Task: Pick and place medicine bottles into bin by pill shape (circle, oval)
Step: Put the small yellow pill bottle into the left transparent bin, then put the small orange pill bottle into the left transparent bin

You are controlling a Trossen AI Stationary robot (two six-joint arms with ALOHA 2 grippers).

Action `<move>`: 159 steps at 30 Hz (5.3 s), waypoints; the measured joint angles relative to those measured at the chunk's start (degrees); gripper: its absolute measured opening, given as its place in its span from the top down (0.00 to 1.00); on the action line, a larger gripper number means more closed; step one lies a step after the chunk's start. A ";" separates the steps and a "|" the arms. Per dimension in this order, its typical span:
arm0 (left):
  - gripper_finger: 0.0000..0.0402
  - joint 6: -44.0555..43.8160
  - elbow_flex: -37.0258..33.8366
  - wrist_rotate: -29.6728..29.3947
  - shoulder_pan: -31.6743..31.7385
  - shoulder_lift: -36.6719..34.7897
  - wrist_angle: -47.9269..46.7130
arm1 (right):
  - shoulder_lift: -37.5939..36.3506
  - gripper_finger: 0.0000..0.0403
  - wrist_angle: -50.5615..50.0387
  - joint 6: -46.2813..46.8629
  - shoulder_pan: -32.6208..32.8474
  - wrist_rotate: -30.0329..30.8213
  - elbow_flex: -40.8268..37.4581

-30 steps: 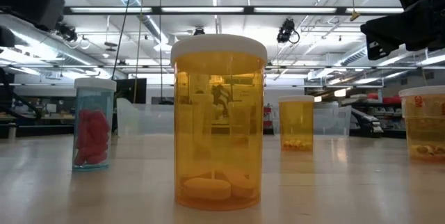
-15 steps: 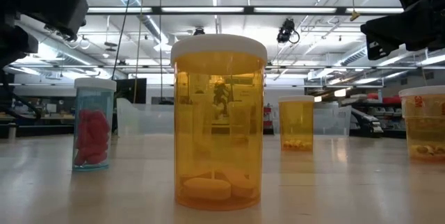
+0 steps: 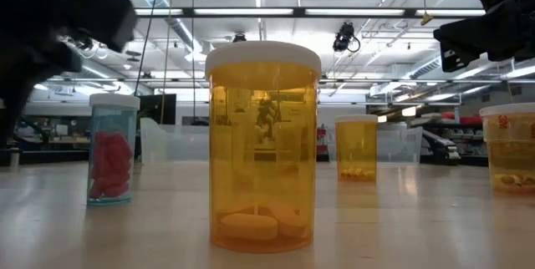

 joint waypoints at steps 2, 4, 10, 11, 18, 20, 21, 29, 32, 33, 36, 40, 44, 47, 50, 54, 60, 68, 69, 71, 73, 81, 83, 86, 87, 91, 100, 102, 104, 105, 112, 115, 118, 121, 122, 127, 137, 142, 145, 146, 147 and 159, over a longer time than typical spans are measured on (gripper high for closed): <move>0.71 2.51 0.00 0.50 1.32 -0.01 -0.05 | 0.00 0.86 0.01 0.01 0.01 0.01 0.00; 0.68 4.75 0.00 1.28 2.69 -0.01 -0.03 | 0.00 0.86 -0.01 0.01 0.01 0.01 0.00; 0.72 11.71 0.00 4.35 7.50 -0.01 -0.08 | 0.00 0.86 -0.01 0.01 0.01 -0.01 0.00; 0.74 12.68 0.00 5.10 8.31 -0.03 -0.06 | 0.00 0.86 -0.01 0.00 0.01 0.01 0.00; 0.71 18.83 0.17 8.04 13.50 -0.03 -0.32 | 0.00 0.86 -0.01 -0.01 -0.01 0.01 0.00; 0.69 20.76 1.16 8.14 14.69 -0.03 -1.33 | 0.00 0.86 -0.01 0.00 0.01 0.01 0.00; 0.69 22.00 1.86 8.14 15.34 -0.05 -1.69 | 0.00 0.86 -0.01 -0.01 0.00 0.01 0.00; 0.74 29.88 7.63 6.79 21.13 -0.15 -6.49 | 0.00 0.86 -0.01 0.00 0.01 0.01 0.00; 0.71 32.46 9.31 6.17 23.63 -0.15 -8.44 | 0.00 0.86 -0.01 0.01 0.00 0.00 0.00; 0.70 32.94 9.66 5.97 24.38 -0.14 -9.30 | 0.00 0.86 -0.01 -0.01 0.01 -0.01 0.00; 0.69 35.45 10.58 5.02 25.98 -0.14 -11.56 | 0.00 0.86 -0.01 -0.01 0.01 0.01 0.00; 0.73 38.88 10.86 3.34 28.09 -0.14 -15.24 | 0.00 0.86 -0.01 0.01 0.01 0.01 0.00; 0.73 41.73 10.86 1.29 31.30 -0.14 -17.81 | 0.00 0.86 -0.01 0.00 0.01 0.00 0.00; 0.70 44.38 10.86 -1.19 34.00 -0.24 -19.66 | 0.00 0.86 -0.01 0.00 0.00 0.00 0.00; 0.69 46.52 10.86 -2.20 37.15 -1.12 -19.73 | 0.00 0.86 -0.01 -0.01 0.01 0.01 0.00; 0.72 48.71 10.84 -4.00 41.84 -2.98 -19.66 | 0.00 0.86 0.03 0.01 0.01 0.01 0.00; 0.72 49.89 10.86 -6.39 48.80 -5.53 -17.42 | 0.04 0.86 0.00 0.00 0.00 0.01 0.00; 0.67 51.29 9.20 -7.62 57.40 -5.49 -10.14 | 0.04 0.86 0.01 0.00 0.00 0.01 0.00; 0.68 51.90 9.18 -7.57 58.29 -5.47 -10.13 | 0.04 0.86 0.01 0.01 0.01 0.01 0.00; 0.70 52.58 9.18 -7.55 59.82 -5.49 -9.87 | 0.04 0.86 0.01 0.00 0.00 0.01 0.00; 0.71 52.68 9.18 -7.54 61.16 -5.49 -9.47 | 0.04 0.86 0.01 0.01 0.00 0.00 0.00; 0.67 53.98 9.16 -7.45 63.86 -4.77 -7.44 | 0.04 0.86 0.01 0.01 0.01 0.01 0.00; 0.67 54.94 9.18 -7.37 63.85 -3.92 -6.63 | 0.06 0.86 0.01 -0.01 0.01 0.00 0.00; 0.69 56.40 9.16 -7.25 63.83 -2.22 -6.83 | 0.07 0.86 0.02 0.01 0.01 0.01 0.00; 0.70 56.69 9.16 -7.25 63.83 -1.68 -6.85 | 0.07 0.86 0.03 0.01 0.01 0.01 0.00; 0.72 57.15 9.16 -7.16 63.85 0.07 -6.91 | 0.07 0.86 0.01 0.01 -0.01 0.01 0.00; 0.68 57.33 9.11 -5.74 63.69 3.37 -10.06 | 0.07 0.86 0.01 -0.01 0.01 0.01 0.00; 0.69 57.32 9.11 -5.76 63.72 3.38 -10.16 | 0.07 0.86 0.03 0.00 -0.01 0.01 0.00; 0.71 57.31 9.11 -5.76 63.72 3.38 -10.26 | 0.07 0.86 0.02 0.00 -0.01 0.01 0.00; 0.71 57.31 9.11 -5.76 63.72 3.38 -10.52 | 0.07 0.86 0.01 0.01 -0.01 0.01 0.00; 0.61 57.15 9.11 -5.78 62.99 3.38 -10.57 | 0.07 0.86 0.01 0.01 -0.01 0.00 0.00; 0.55 57.17 9.11 -5.78 62.43 3.38 -10.55 | 0.07 0.86 0.01 0.00 0.00 0.01 0.00; 0.51 57.13 9.11 -5.76 62.27 3.38 -10.53 | 0.07 0.86 0.01 -0.01 -0.01 0.01 0.00; 0.47 57.09 9.11 -5.89 62.44 3.38 -10.53 | 0.07 0.86 0.01 0.01 -0.01 0.01 0.00; 0.46 57.14 9.11 -5.90 62.48 3.38 -10.53 | 0.07 0.86 0.01 0.00 0.00 0.01 0.00; 0.41 58.74 9.11 -7.33 62.47 3.26 -10.49 | 0.07 0.86 0.01 0.01 -0.01 0.01 0.00; 0.42 60.10 9.20 -8.34 62.44 -1.35 -8.67 | 0.07 0.86 0.01 0.01 -0.01 0.01 0.00; 0.42 59.51 9.25 -5.59 59.88 -5.42 -8.36 | 0.07 0.86 0.01 -0.01 -0.01 0.01 0.00; 0.42 58.54 9.27 -3.29 56.06 -6.75 -7.16 | 0.07 0.86 0.01 0.01 0.00 0.01 0.00; 0.42 58.15 9.27 -3.06 54.60 -6.89 -6.79 | 0.07 0.86 0.01 0.00 0.01 0.01 0.00; 0.42 57.73 9.27 -3.06 53.24 -6.91 -6.52 | 0.07 0.86 0.01 0.01 -0.01 0.01 0.00; 0.42 46.58 9.28 0.41 38.25 -4.03 -1.78 | 0.07 0.86 0.03 0.01 0.01 0.01 0.00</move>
